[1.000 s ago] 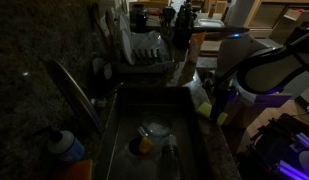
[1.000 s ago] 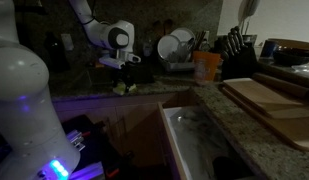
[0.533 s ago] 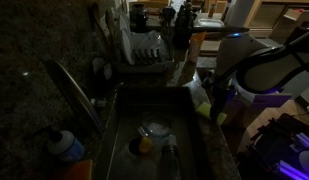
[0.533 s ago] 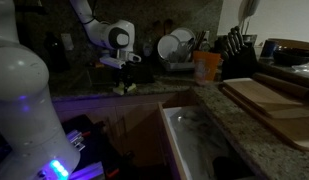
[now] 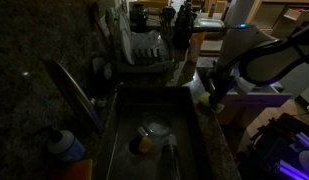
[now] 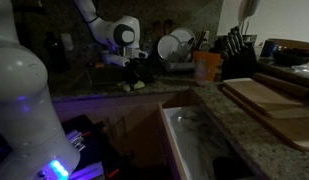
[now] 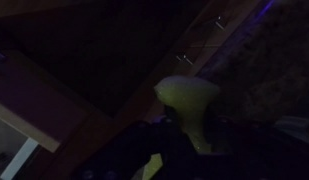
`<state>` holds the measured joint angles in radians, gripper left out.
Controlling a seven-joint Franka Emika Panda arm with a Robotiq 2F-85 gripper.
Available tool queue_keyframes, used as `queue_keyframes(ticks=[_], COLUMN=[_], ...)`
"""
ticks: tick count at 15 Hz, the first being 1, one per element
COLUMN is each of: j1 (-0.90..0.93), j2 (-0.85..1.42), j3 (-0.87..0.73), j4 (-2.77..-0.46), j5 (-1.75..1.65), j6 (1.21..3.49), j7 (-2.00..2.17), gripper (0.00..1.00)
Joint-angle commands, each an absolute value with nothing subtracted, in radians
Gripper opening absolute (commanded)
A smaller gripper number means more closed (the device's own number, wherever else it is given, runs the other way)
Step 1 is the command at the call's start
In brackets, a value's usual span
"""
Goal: Pick the sponge and wipe the counter on the right
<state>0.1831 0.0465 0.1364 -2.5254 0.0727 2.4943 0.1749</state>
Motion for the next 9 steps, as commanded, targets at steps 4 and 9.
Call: queue_keyframes(ticks=[4, 9], j1=[0.068, -0.085], j2=[-0.172, -0.459], j3=[0.048, 0.018], j4=[-2.610, -2.722], j5=[-0.015, -0.090], j6=[2.516, 2.461], j7=[0.365, 0.499], gripper=[0.05, 0.05])
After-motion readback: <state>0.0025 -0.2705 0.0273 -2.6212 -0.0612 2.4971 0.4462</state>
